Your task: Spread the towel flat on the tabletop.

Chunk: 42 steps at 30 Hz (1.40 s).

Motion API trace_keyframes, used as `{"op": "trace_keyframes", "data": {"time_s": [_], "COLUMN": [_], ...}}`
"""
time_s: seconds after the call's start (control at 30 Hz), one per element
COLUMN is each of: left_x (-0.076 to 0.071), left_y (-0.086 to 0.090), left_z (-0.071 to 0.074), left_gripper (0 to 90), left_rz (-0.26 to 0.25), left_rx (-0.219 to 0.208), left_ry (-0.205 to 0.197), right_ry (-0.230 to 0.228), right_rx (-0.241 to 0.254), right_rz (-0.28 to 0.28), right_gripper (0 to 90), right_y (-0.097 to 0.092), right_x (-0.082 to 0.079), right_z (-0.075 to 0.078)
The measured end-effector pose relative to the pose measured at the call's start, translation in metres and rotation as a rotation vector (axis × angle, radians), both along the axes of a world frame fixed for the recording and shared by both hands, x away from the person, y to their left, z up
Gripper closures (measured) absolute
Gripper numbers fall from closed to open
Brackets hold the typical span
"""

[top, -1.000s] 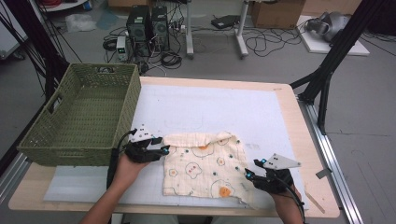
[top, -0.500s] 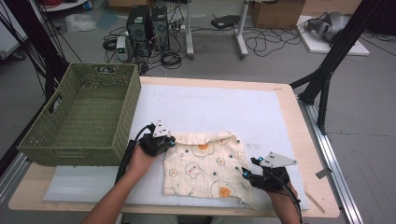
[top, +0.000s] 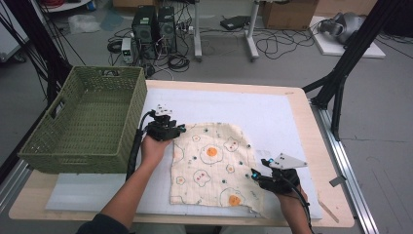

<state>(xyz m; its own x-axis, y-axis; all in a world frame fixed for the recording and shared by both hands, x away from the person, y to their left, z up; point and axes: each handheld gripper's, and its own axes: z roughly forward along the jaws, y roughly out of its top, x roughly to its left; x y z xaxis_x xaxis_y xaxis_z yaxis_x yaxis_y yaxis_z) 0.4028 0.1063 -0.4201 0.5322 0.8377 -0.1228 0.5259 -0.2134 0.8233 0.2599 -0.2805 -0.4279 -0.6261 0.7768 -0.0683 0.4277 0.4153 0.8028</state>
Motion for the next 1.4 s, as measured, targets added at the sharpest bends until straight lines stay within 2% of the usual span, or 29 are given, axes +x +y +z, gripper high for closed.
{"op": "trace_keyframes", "data": {"time_s": [0.03, 0.1, 0.17, 0.2, 0.27, 0.37, 0.43, 0.5, 0.63, 0.73, 0.77, 0.9, 1.0, 1.1, 1.2, 1.37, 1.4], "left_x": [-0.002, -0.004, -0.010, -0.012, -0.015, -0.018, -0.021, -0.026, -0.031, -0.033, -0.034, -0.036, -0.038, -0.039, -0.040, -0.040, -0.041], "left_y": [0.001, 0.004, 0.008, 0.010, 0.014, 0.017, 0.017, 0.016, 0.015, 0.016, 0.016, 0.016, 0.016, 0.018, 0.019, 0.021, 0.021], "left_z": [0.001, 0.003, 0.004, 0.004, 0.002, -0.002, -0.002, -0.002, -0.006, -0.011, -0.012, -0.014, -0.017, -0.019, -0.022, -0.023, -0.023], "left_gripper": [52.8, 47.3, 47.1, 47.1, 46.8, 46.7, 44.7, 45.6, 45.8, 45.8, 45.8, 46.0, 46.0, 46.2, 46.4, 46.8, 47.1], "left_rz": [-0.004, -0.004, 0.001, 0.009, 0.001, -0.017, -0.030, -0.045, -0.060, -0.073, -0.074, -0.078, -0.075, -0.074, -0.069, -0.059, -0.061], "left_rx": [0.026, 0.041, 0.040, 0.034, 0.019, 0.019, 0.015, 0.003, -0.002, -0.011, -0.013, -0.009, -0.015, -0.008, -0.006, -0.010, -0.008], "left_ry": [-0.005, -0.011, -0.029, -0.034, -0.032, -0.006, 0.008, -0.019, -0.020, -0.003, -0.003, 0.001, 0.003, 0.009, 0.014, 0.016, 0.016], "right_ry": [-0.011, -0.027, -0.038, -0.043, -0.035, -0.034, -0.021, -0.032, -0.015, 0.034, 0.046, 0.078, 0.102, 0.112, 0.121, 0.144, 0.143], "right_rx": [-0.002, 0.007, 0.027, 0.022, -0.001, 0.003, -0.018, -0.029, -0.046, -0.054, -0.054, 0.020, 0.015, 0.026, 0.032, 0.044, 0.038], "right_rz": [-0.015, -0.059, -0.103, -0.124, -0.160, -0.189, -0.190, -0.177, -0.162, -0.159, -0.154, -0.106, -0.064, -0.051, -0.020, 0.073, 0.087], "right_gripper": [46.3, 45.9, 45.9, 46.0, 47.5, 50.9, 51.9, 54.2, 56.0, 56.3, 56.8, 54.9, 43.9, 44.3, 51.0, 82.3, 84.6], "right_y": [-0.002, -0.008, -0.012, -0.013, -0.013, -0.010, -0.006, 0.000, 0.011, 0.020, 0.023, 0.035, 0.044, 0.049, 0.051, 0.055, 0.056], "right_x": [0.004, 0.016, 0.030, 0.038, 0.055, 0.078, 0.092, 0.101, 0.120, 0.134, 0.136, 0.140, 0.140, 0.139, 0.137, 0.133, 0.133], "right_z": [0.001, 0.003, 0.004, 0.003, 0.002, 0.001, 0.000, 0.002, 0.002, -0.008, -0.011, -0.016, -0.021, -0.022, -0.021, -0.019, -0.019]}}
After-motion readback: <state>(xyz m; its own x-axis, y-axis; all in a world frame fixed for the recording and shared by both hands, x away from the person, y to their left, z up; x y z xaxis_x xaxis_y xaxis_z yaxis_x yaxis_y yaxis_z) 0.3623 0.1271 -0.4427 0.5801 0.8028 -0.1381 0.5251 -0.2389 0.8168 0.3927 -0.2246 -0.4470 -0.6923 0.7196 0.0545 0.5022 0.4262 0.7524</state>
